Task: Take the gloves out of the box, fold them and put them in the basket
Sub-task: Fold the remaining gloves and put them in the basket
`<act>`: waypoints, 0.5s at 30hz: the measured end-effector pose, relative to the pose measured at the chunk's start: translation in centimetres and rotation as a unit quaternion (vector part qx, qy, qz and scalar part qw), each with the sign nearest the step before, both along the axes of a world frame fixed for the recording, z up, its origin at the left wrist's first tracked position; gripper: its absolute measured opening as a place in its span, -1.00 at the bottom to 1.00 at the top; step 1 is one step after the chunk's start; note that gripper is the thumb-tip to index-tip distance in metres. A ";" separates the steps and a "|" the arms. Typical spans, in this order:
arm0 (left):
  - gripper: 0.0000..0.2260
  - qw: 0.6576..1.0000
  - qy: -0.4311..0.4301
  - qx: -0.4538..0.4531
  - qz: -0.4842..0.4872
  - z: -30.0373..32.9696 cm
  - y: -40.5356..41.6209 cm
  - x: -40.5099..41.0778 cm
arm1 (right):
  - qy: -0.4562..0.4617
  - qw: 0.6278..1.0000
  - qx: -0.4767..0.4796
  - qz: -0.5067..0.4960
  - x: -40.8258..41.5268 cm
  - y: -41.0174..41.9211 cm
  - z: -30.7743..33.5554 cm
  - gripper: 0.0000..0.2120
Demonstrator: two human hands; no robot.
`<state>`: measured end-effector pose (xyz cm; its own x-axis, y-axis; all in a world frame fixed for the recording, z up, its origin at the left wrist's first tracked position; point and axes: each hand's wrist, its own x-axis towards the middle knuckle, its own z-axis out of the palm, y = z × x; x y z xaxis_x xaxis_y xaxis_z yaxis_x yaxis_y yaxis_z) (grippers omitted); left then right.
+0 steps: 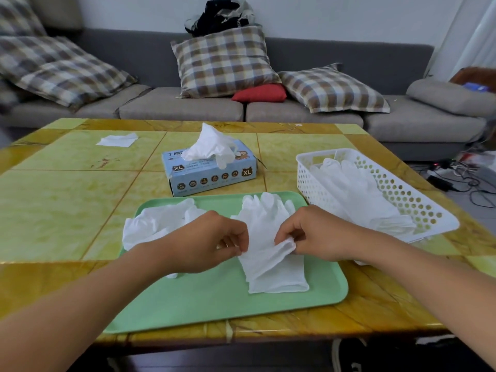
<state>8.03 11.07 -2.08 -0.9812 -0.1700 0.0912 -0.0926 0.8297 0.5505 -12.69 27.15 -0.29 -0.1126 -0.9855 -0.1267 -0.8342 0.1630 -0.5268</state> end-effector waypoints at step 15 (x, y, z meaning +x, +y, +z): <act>-0.79 0.994 -0.048 -0.088 -0.041 -1.4 1.1 -0.3 | 0.203 0.970 0.076 0.109 1.8 1.7 0.0 -0.84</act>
<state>7.72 12.20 -3.46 -0.9968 -0.0781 0.0177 -0.0652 0.9196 0.3873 -10.86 28.86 -0.28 0.0244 -0.9648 -0.2619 -0.9912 0.0107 -0.1318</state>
